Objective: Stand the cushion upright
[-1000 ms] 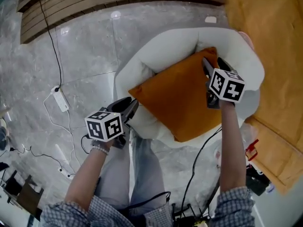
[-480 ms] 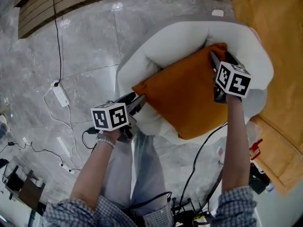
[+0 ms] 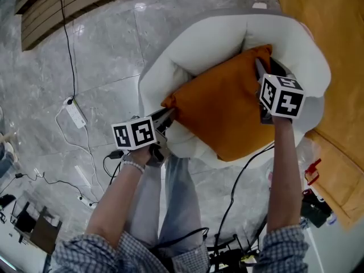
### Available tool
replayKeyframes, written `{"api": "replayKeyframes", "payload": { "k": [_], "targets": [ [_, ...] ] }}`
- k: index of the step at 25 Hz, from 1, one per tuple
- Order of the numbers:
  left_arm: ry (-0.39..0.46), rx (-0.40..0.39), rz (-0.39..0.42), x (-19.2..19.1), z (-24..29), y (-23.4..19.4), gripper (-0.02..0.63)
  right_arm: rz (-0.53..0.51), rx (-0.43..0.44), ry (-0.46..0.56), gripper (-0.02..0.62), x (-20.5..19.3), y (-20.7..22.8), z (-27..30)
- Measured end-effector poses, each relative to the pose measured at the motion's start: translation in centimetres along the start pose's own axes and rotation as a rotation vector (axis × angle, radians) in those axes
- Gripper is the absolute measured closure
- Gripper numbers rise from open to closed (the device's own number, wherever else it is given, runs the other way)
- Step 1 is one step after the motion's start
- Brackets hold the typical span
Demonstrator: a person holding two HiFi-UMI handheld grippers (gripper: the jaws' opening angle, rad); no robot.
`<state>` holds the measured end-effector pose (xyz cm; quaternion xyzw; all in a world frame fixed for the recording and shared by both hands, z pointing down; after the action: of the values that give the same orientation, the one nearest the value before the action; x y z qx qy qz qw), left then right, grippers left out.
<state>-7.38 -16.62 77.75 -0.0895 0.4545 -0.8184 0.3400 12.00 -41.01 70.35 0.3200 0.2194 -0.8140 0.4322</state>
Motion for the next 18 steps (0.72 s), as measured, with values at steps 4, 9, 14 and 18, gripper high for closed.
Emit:
{"api": "replayKeyframes", "payload": {
  "k": [4,9,14,18],
  "targets": [
    [-0.035,-0.059,0.014,-0.6,-0.8,2.2,0.560,0.035,-0.016,0.041,0.460,0.5,1.2,-3.0],
    [-0.109,-0.106,0.094,-2.3,-2.4,5.2,0.568,0.103,-0.024,0.114,0.471,0.7,2.7,-7.9],
    [-0.207,-0.147,0.231,-4.9,-4.4,8.3,0.569,0.155,-0.053,0.175,0.480,0.4,4.1,-13.8],
    [-0.273,-0.186,0.320,-7.0,-6.1,10.5,0.569,0.173,-0.083,0.211,0.485,-0.1,4.8,-18.3]
  ]
}}
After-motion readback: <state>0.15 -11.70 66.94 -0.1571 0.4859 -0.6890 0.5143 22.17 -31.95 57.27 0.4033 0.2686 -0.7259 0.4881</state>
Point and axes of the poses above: the fingertips, and each gripper's own axes: z forward along the fingers, y to its right, x out of its top, the point moved 1 cm from there along -z, backward along the fingers, and after that the axes turned 14 degrees about y, right-handed, at the moved point
